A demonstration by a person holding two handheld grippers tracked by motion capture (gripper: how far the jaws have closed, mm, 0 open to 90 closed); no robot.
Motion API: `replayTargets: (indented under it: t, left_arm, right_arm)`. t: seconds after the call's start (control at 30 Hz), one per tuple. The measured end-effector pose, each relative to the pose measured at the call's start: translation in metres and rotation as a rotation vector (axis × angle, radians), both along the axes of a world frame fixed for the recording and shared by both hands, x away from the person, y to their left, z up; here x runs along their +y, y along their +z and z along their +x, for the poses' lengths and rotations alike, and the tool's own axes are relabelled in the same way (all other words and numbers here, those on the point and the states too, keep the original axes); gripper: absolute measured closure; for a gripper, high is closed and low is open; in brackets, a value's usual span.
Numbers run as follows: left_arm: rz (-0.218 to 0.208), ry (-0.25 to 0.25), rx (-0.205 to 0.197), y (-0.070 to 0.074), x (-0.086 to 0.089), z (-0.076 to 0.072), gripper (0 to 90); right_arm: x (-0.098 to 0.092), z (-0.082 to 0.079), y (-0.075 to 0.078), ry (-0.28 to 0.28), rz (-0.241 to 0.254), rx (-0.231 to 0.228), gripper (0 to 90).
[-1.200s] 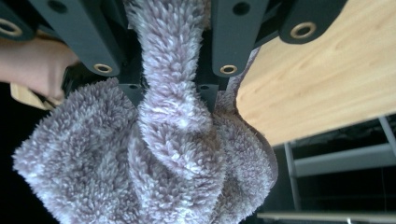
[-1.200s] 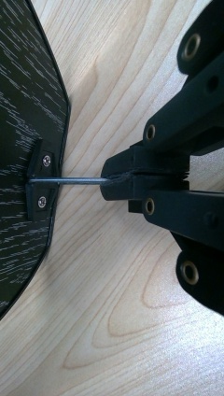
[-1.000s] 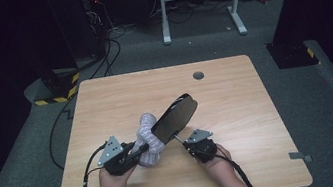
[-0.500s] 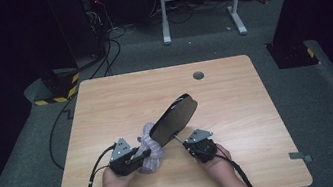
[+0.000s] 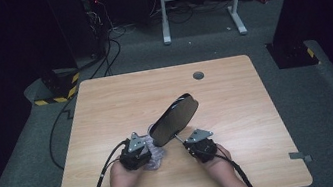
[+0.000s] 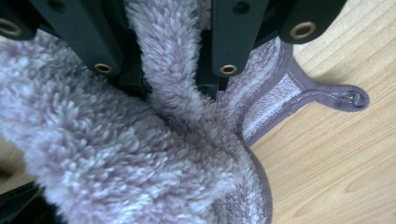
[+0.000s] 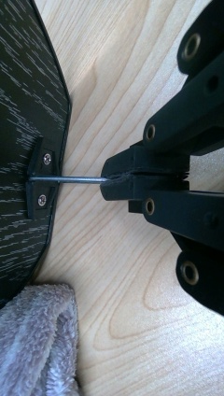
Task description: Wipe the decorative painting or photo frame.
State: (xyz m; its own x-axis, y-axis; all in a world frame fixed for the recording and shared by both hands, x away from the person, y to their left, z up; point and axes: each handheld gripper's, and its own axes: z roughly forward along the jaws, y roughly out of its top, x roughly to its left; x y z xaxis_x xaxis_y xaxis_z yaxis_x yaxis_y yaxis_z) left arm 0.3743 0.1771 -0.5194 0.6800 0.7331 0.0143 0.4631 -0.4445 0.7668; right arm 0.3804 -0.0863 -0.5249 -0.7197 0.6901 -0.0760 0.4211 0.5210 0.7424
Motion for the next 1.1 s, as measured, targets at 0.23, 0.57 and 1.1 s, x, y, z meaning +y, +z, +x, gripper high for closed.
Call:
replayTargets:
  t: [0.23, 0.57, 1.1]
  left_arm:
    - [-0.071, -0.031, -0.02, 0.012, 0.009, -0.018, 72.7]
    - [-0.244, -0.042, -0.142, 0.051, 0.01, -0.045, 70.4]
    - [-0.034, 0.063, -0.025, 0.004, -0.002, -0.013, 71.7]
  right_arm:
    - [0.0, 0.0, 0.0, -0.004, -0.002, -0.003, 88.8]
    - [0.001, -0.001, 0.0, -0.003, -0.003, -0.005, 88.9]
    - [0.0, 0.0, 0.0, -0.013, 0.004, 0.004, 88.8]
